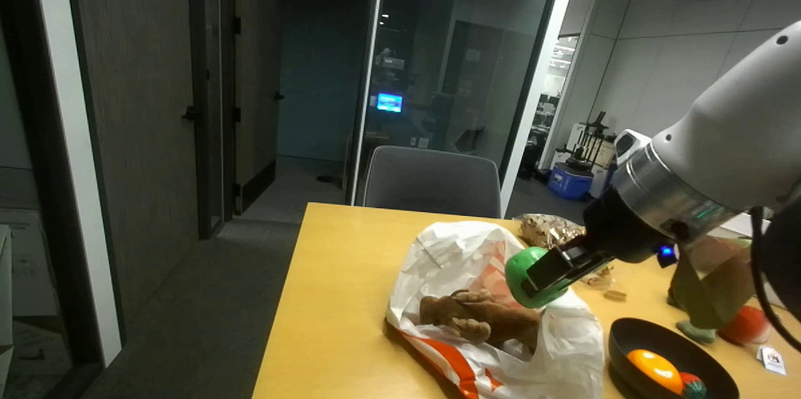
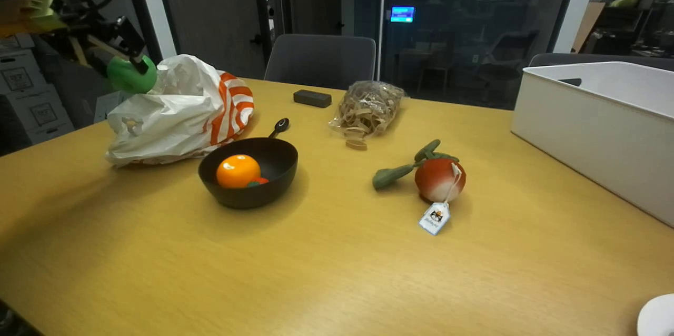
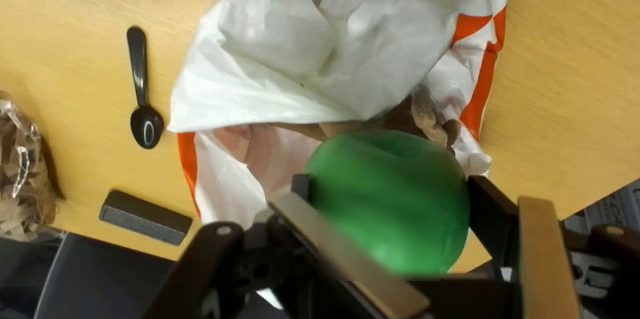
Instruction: Move the black bowl closer to the plastic bag and move all the objects in it to the plastic bag
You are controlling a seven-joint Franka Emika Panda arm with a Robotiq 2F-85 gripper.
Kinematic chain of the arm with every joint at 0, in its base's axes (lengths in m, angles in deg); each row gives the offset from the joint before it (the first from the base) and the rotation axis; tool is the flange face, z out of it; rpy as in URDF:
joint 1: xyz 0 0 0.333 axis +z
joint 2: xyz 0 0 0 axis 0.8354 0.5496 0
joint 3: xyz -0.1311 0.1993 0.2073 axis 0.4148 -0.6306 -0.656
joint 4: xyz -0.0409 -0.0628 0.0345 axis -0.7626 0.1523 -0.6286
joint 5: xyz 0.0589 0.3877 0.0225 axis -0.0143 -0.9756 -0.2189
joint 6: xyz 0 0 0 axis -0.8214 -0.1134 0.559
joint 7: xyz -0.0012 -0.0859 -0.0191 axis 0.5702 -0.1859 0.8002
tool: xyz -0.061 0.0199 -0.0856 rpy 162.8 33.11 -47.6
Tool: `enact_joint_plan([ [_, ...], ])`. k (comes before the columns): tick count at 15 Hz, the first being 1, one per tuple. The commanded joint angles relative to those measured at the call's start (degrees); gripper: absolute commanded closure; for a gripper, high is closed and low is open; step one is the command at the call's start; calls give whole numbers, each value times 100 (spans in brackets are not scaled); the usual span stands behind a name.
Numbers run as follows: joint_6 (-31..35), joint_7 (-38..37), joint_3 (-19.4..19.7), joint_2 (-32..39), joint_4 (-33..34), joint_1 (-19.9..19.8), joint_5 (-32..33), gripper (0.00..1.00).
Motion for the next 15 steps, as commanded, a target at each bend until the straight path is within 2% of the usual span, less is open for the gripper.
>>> enact_joint_plan([
  [1, 366, -403, -421, 512, 532, -593, 841, 47],
  [4, 315, -770, -643, 873, 866, -1012, 1477, 47],
  [7, 274, -1055, -735, 1137, 1088, -1220, 1895, 47],
  [8, 244, -1097, -733, 1205, 1144, -1241, 1948, 7],
  [10, 225, -1148, -696, 1321, 1211, -1256, 1963, 0],
  [15, 139, -948, -500, 1371, 1210, -1234, 1613, 0],
])
